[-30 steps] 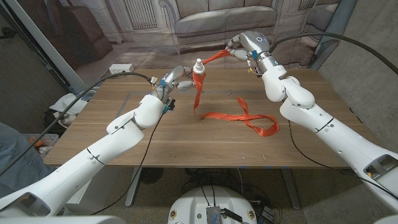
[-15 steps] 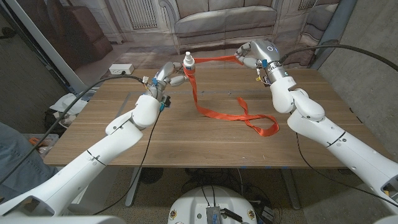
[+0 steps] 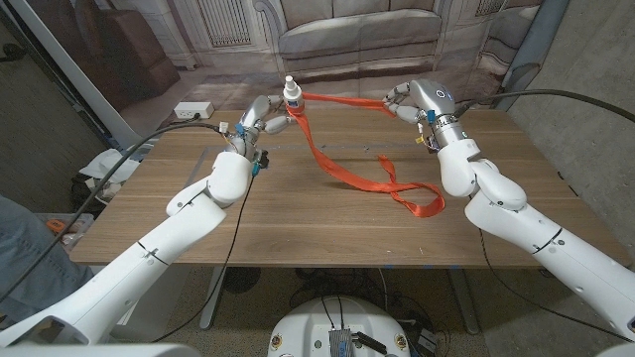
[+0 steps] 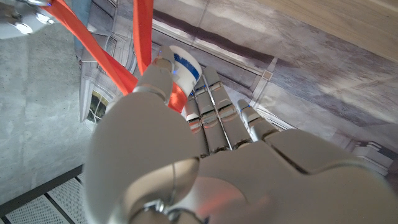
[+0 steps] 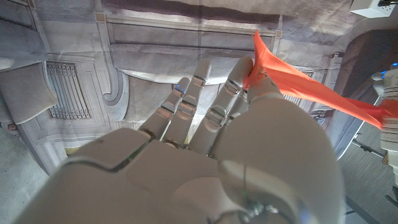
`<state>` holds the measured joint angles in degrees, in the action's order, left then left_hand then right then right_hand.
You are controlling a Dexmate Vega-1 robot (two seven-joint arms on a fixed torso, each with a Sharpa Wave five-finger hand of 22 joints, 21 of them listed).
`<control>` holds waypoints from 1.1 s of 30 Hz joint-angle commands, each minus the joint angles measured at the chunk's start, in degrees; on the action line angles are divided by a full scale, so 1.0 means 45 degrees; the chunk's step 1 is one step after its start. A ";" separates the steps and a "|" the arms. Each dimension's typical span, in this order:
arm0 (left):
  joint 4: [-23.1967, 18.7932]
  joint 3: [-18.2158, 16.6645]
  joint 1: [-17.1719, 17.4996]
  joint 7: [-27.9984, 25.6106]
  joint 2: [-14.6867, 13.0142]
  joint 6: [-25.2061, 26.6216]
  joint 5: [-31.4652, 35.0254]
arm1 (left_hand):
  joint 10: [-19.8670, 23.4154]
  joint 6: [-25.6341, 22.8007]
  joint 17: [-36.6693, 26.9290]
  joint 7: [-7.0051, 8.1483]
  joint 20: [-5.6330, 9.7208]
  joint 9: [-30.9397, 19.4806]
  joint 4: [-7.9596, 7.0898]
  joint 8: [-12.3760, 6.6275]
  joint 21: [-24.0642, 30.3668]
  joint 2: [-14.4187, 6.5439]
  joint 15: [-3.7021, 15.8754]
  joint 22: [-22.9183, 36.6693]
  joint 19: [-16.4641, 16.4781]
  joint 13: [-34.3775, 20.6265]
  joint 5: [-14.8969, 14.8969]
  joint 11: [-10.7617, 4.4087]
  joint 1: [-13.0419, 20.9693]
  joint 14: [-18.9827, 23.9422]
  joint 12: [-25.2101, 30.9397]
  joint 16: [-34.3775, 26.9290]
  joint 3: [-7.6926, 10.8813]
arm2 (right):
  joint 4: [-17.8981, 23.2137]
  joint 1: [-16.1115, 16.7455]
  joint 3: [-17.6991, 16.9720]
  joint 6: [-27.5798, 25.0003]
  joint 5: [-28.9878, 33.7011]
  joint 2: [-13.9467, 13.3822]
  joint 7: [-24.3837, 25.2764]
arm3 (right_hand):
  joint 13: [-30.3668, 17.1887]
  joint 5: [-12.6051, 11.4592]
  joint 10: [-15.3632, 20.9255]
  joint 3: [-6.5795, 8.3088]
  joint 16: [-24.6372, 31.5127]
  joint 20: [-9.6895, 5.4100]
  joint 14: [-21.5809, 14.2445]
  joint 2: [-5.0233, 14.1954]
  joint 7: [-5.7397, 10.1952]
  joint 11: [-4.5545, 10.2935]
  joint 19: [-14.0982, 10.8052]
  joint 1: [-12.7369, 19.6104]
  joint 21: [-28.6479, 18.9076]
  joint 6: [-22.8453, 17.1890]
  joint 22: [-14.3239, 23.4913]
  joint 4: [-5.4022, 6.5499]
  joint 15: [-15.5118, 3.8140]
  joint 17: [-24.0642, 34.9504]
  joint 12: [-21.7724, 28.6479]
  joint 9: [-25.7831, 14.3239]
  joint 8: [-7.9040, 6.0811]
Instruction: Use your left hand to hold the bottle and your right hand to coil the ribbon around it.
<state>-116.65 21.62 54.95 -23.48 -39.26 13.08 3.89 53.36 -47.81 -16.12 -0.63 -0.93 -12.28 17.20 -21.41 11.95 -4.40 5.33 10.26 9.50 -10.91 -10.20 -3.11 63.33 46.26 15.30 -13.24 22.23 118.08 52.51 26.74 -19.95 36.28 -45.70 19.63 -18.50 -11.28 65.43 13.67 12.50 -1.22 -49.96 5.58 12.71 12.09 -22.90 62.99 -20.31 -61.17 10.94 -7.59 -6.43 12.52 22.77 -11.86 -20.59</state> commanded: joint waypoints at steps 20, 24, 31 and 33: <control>0.1149 0.0795 -0.2034 -0.0331 0.0945 0.2233 -0.0936 | 0.1305 -0.1626 -0.0062 0.0194 -0.0133 -0.0959 -0.2053 -0.0714 0.0035 -0.0290 0.0379 0.0058 0.0088 -0.5758 -0.0080 -0.1238 0.0170 0.0181 0.2025 -0.0080 0.2133 | 0.1984 0.2664 -0.0768 0.1781 -0.0570 -0.0945 0.0322 | -0.0129 -0.0086 0.0149 0.0069 -0.0043 0.0115 -0.0169 0.0058 -0.0018 -0.0014 -0.0063 -0.0040 0.0095 -0.0181 -0.0006 -0.0034 -0.1288 -0.0040 0.0106 -0.0015 -0.0082; 0.1279 0.0932 -0.2217 -0.0470 0.1070 0.2408 -0.0966 | 0.1324 -0.1626 -0.0063 0.0167 -0.0140 -0.0952 -0.2048 -0.0716 0.0036 -0.0290 0.0327 0.0059 0.0094 -0.5760 -0.0081 -0.1228 0.0176 0.0189 0.2032 -0.0080 0.2138 | 0.2111 0.2711 -0.0619 0.2295 -0.0610 -0.0961 0.0111 | -0.0139 -0.0089 0.0159 0.0079 -0.0051 0.0127 -0.0170 0.0055 -0.0019 -0.0014 -0.0081 -0.0023 0.0098 -0.0191 -0.0006 -0.0044 -0.1303 -0.0046 0.0110 -0.0015 -0.0084; 0.1214 0.1568 -0.2706 -0.0192 0.0917 0.2947 -0.0654 | 0.1307 -0.1607 -0.0053 0.0124 -0.0175 -0.0978 -0.2040 -0.0733 0.0045 -0.0287 0.0261 0.0061 0.0118 -0.5771 -0.0083 -0.1198 0.0186 0.0221 0.2033 -0.0077 0.2154 | 0.2006 0.1974 0.0104 0.3730 -0.0193 -0.0900 -0.0577 | -0.0159 -0.0091 0.0168 0.0077 -0.0065 0.0138 -0.0178 0.0029 -0.0016 -0.0011 -0.0094 -0.0037 0.0114 -0.0201 -0.0007 -0.0041 -0.1277 -0.0061 0.0112 -0.0013 -0.0082; 0.1188 0.1678 -0.2781 -0.0079 0.0866 0.2988 -0.0626 | 0.1305 -0.1614 -0.0049 0.0121 -0.0172 -0.0985 -0.2024 -0.0742 0.0047 -0.0276 0.0239 0.0061 0.0125 -0.5780 -0.0085 -0.1206 0.0201 0.0248 0.2037 -0.0083 0.2160 | 0.1969 0.1685 0.0303 0.4171 0.0002 -0.0852 -0.0805 | -0.0164 -0.0090 0.0168 0.0071 -0.0074 0.0139 -0.0169 0.0013 -0.0016 -0.0011 -0.0097 -0.0044 0.0118 -0.0204 -0.0007 -0.0040 -0.1270 -0.0066 0.0111 -0.0012 -0.0081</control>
<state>-111.53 26.24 45.05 -24.99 -35.05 23.90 0.17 53.35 -47.81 -16.11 -0.63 -1.40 -12.28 17.20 -21.41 11.95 -4.40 5.55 10.26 9.97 -10.91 -10.19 -3.12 63.33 46.70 15.30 -13.24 22.23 126.67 63.26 24.38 -9.33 34.10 -49.67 19.65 -19.05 -11.26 65.62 13.67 12.28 -1.02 -50.22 5.43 12.56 11.89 -23.10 63.15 -19.88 -61.67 10.94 -7.59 -6.67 12.25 22.77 -11.69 -20.54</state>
